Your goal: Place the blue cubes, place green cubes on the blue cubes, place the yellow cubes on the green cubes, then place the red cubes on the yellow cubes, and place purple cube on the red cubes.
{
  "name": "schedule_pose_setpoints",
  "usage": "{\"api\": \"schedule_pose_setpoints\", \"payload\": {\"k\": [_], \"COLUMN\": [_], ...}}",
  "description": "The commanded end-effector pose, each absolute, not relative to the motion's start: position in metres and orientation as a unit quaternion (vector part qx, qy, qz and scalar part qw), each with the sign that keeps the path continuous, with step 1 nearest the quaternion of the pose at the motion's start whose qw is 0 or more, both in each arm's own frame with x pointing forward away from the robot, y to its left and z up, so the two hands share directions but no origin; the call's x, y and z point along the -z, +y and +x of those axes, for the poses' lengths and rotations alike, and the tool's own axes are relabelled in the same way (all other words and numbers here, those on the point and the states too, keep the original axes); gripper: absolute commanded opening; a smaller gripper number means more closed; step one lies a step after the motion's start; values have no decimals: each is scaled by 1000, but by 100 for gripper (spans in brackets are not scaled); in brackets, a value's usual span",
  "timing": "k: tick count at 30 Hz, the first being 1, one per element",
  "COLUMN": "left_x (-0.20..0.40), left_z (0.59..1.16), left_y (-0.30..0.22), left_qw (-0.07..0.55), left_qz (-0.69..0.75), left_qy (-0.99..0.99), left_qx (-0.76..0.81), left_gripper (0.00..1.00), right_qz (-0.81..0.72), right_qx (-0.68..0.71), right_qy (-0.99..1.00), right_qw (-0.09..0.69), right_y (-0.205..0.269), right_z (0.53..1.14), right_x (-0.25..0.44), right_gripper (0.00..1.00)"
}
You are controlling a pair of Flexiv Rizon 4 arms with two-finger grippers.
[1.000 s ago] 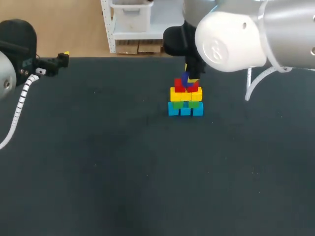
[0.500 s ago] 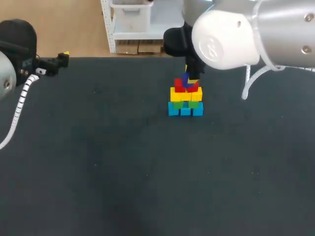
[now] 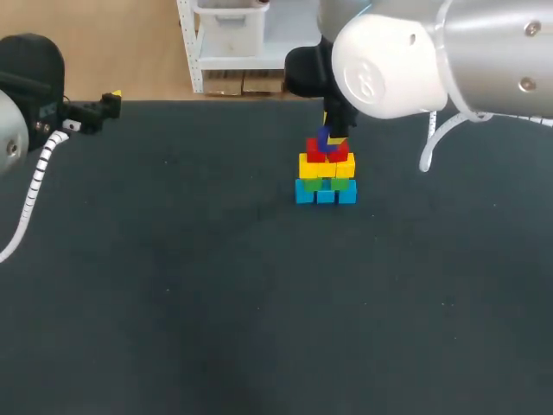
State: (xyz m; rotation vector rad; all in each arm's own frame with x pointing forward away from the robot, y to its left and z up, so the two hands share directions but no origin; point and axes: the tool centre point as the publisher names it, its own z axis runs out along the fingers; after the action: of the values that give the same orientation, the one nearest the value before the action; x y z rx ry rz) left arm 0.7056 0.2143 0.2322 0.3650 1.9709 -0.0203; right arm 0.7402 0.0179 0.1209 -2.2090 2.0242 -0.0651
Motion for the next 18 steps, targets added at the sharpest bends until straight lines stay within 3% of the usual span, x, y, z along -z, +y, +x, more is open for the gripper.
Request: {"api": "schedule_pose_setpoints", "payload": {"k": [1, 11, 14, 16, 18], "left_x": [-232, -232, -232, -232, -232], "left_z": [705, 705, 705, 705, 705], "left_y": [215, 215, 215, 215, 215], "left_qw": [539, 539, 539, 539, 539], "left_qz": [153, 153, 153, 153, 153], "left_qy": [828, 828, 828, 828, 828], "left_qx": [9, 9, 9, 9, 9], "left_gripper": [100, 100, 100, 100, 100], "right_qz": [-736, -736, -735, -734, -734], "right_qx": [20, 23, 24, 24, 24], "right_qy": [673, 673, 674, 675, 675], "right_qw": [70, 72, 72, 72, 73], "right_y": [19, 20, 19, 19, 19], "right_z": [743, 744, 745, 745, 745], "right_x": [-120, -121, -121, -121, -121], "right_gripper": [17, 52, 82, 87, 99]}}
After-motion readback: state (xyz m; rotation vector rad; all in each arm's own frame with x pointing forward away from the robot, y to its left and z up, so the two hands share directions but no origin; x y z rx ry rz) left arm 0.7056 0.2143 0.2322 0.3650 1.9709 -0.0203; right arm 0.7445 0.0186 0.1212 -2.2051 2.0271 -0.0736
